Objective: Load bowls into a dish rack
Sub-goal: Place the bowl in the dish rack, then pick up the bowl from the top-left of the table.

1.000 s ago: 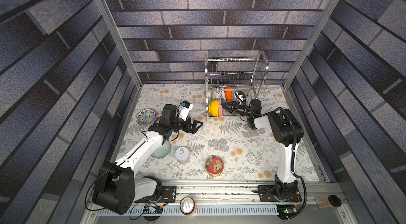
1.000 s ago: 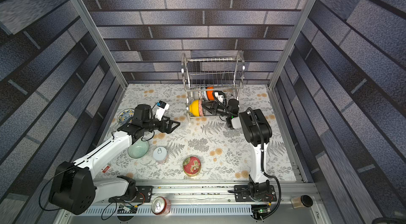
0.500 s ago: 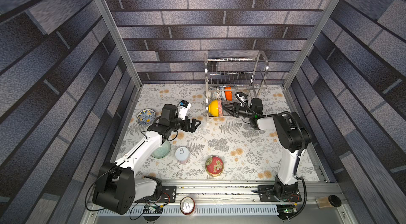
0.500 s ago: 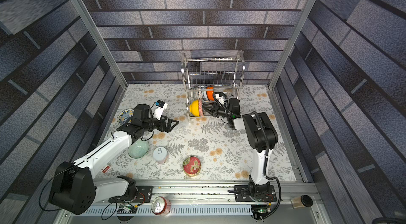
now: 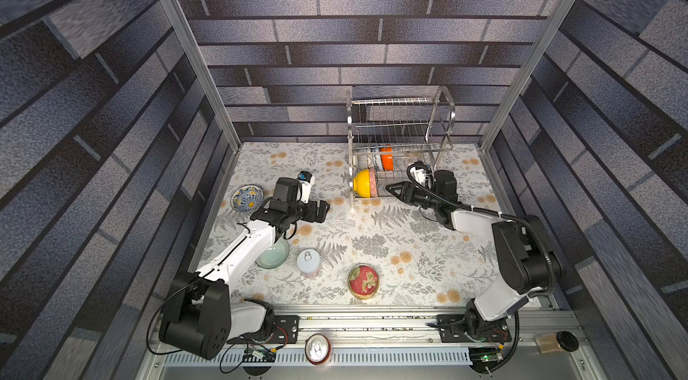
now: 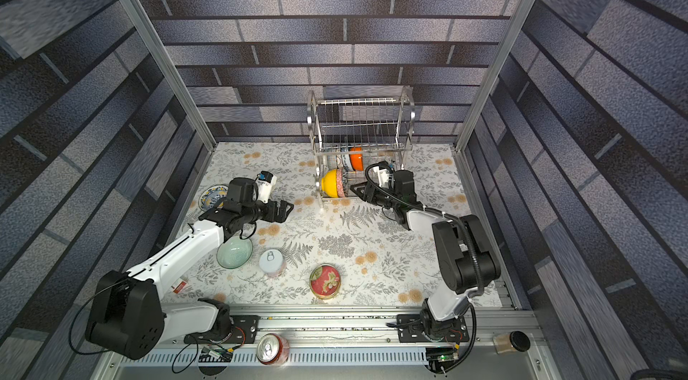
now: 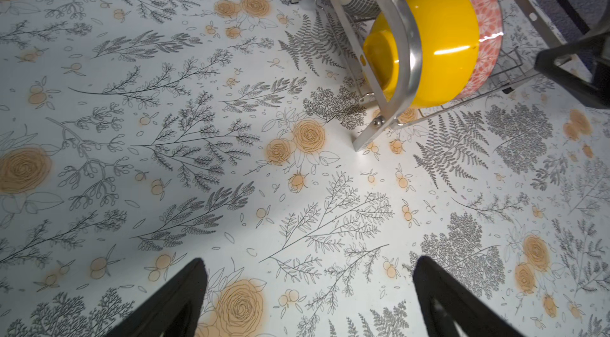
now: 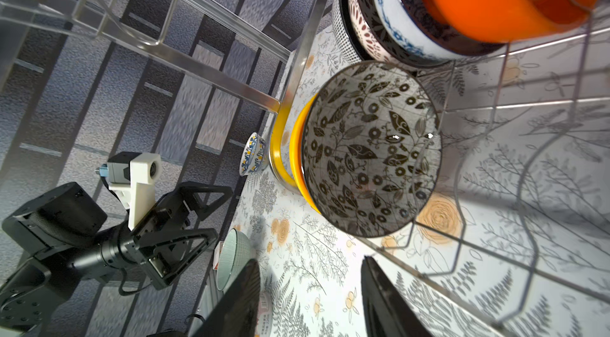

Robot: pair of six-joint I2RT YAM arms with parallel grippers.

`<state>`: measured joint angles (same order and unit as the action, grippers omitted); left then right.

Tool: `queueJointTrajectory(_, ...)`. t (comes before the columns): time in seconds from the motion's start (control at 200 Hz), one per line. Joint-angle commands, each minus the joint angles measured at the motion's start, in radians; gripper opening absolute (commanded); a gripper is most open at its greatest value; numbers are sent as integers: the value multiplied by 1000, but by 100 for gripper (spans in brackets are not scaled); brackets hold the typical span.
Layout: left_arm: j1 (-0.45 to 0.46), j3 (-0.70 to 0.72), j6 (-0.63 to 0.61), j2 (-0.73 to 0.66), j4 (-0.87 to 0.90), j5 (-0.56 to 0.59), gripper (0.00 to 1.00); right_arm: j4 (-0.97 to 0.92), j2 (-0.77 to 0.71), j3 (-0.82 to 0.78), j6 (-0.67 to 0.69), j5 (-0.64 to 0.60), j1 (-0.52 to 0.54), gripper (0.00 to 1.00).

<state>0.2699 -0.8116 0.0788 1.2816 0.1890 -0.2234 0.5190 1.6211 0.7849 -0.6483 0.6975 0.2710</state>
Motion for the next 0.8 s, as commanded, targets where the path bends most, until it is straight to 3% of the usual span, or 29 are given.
queueJointTrajectory(0.0, -10, -42, 41, 28, 80, 128, 100, -142, -89, -44, 108, -105, 11, 51)
queueJointTrajectory(0.316, -49, -170, 189, 76, 330, 317, 100, -371, -249, -81, 229, -277, 68, 50)
queueJointTrajectory(0.451, -112, -214, 265, 81, 428, 318, 100, -396, -258, -78, 247, -333, 115, 50)
queueJointTrajectory(0.792, -321, -293, 414, 128, 559, 263, 94, -408, -198, -55, 288, -326, 199, 50)
